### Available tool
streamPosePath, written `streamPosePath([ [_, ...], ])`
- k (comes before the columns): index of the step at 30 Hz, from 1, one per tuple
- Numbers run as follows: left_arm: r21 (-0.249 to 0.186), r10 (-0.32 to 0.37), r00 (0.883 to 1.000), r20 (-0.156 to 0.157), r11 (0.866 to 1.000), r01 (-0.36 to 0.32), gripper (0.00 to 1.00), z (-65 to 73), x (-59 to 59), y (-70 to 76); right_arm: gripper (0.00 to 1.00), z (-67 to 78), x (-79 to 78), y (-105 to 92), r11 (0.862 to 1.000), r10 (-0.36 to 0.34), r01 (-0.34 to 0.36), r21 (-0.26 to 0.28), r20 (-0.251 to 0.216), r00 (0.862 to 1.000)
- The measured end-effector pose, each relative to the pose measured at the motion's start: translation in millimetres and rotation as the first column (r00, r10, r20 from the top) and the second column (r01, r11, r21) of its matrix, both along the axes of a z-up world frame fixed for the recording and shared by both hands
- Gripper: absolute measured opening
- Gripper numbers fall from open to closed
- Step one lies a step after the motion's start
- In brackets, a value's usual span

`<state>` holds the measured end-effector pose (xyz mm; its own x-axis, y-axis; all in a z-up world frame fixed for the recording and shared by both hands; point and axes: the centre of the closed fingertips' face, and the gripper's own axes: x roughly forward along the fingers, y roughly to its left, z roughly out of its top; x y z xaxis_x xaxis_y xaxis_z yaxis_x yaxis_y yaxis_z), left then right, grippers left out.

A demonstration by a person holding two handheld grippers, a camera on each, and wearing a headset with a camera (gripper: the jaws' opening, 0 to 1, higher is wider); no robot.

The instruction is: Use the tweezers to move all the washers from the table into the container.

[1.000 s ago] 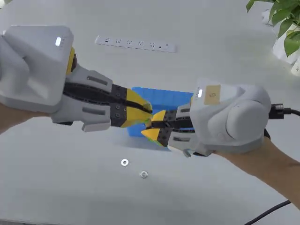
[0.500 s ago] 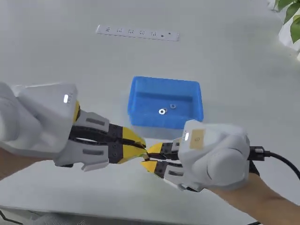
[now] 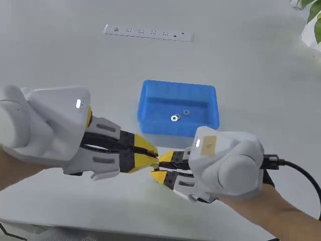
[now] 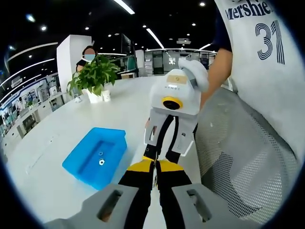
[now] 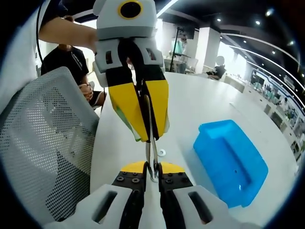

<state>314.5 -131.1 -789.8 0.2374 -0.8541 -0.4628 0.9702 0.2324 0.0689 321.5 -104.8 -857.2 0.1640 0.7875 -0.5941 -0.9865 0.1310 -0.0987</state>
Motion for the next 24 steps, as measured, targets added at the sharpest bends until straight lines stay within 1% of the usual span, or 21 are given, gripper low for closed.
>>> streamPosePath([
  [2,0.003,-0.002,1.0,0.003,1.0,0.002,0.06,-0.4,0.2,0.0,0.11,-0.4,0.4,0.1,1.0,-0.001,0.001,-0.002,0.002,1.0],
  [6,0.01,-0.005,1.0,0.005,1.0,0.005,0.06,-0.9,0.5,0.3,0.11,-1.3,0.2,1.4,1.0,-0.004,0.004,0.001,-0.01,1.0],
  [8,0.012,-0.008,1.0,-0.002,1.0,0.008,0.06,-2.0,0.0,0.4,0.11,-2.4,-0.9,1.4,1.0,-0.002,0.002,-0.004,-0.017,1.0],
  [10,0.016,-0.011,1.0,-0.003,1.0,0.011,0.06,-2.7,-0.3,0.4,0.11,-3.1,-2.1,1.6,1.0,0.0,0.0,-0.007,-0.019,1.0],
  [13,0.016,-0.015,1.0,0.002,1.0,0.015,0.06,-3.0,-0.7,-0.3,0.11,-3.3,-2.5,1.5,1.0,-0.003,0.002,-0.008,-0.024,1.0],
  [18,0.016,-0.02,1.0,0.009,1.0,0.02,0.06,-1.8,0.7,-1.9,0.11,-1.8,-0.6,0.7,1.0,-0.004,0.004,-0.009,-0.017,1.0],
  [24,0.012,-0.021,1.0,0.005,1.0,0.021,0.06,-2.8,2.5,-3.3,0.11,-2.8,0.4,-0.9,1.0,-0.015,0.014,-0.01,-0.027,1.0],
])
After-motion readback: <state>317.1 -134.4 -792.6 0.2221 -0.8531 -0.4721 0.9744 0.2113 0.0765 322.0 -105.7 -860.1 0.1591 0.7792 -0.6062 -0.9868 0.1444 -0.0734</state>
